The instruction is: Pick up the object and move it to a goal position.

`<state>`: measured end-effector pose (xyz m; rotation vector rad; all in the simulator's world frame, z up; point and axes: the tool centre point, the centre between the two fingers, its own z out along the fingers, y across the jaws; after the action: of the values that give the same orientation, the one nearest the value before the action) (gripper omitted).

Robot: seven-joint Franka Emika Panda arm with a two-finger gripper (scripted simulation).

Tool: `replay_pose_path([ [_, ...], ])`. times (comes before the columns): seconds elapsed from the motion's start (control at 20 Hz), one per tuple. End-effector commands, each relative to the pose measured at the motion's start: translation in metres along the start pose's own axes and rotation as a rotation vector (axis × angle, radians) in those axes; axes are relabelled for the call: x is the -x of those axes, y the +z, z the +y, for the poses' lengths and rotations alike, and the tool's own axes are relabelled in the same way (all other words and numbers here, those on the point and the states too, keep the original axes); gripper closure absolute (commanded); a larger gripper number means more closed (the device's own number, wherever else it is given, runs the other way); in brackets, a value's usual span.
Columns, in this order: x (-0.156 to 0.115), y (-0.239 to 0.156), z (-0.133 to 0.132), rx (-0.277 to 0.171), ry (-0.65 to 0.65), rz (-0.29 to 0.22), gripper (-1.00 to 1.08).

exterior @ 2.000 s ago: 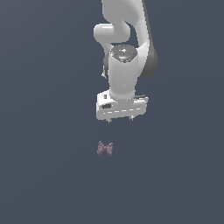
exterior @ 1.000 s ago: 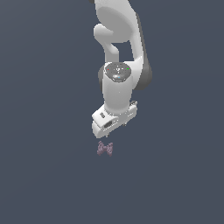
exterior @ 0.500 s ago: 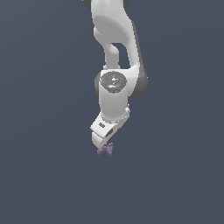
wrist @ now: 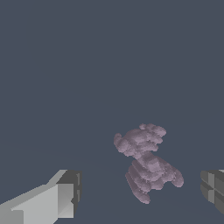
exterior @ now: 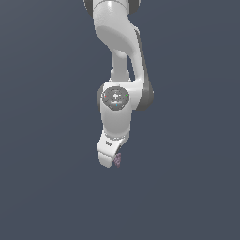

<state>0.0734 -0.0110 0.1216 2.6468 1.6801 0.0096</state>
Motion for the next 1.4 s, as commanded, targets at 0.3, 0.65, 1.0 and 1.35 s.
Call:
replay_pose_path([
  [0.3,0.008,0.015,0.014,-0.005,-0.201,-0.001,-0.92],
  [0.65,0.012,0.023,0.021,-0.008,-0.303,-0.001,-0.92],
  [1.0,0.014,0.026,0.024,-0.009,-0.342,0.0,-0.92],
  [1.35,0.014,0.037,0.023,-0.009,-0.34,0.0,-0.92],
])
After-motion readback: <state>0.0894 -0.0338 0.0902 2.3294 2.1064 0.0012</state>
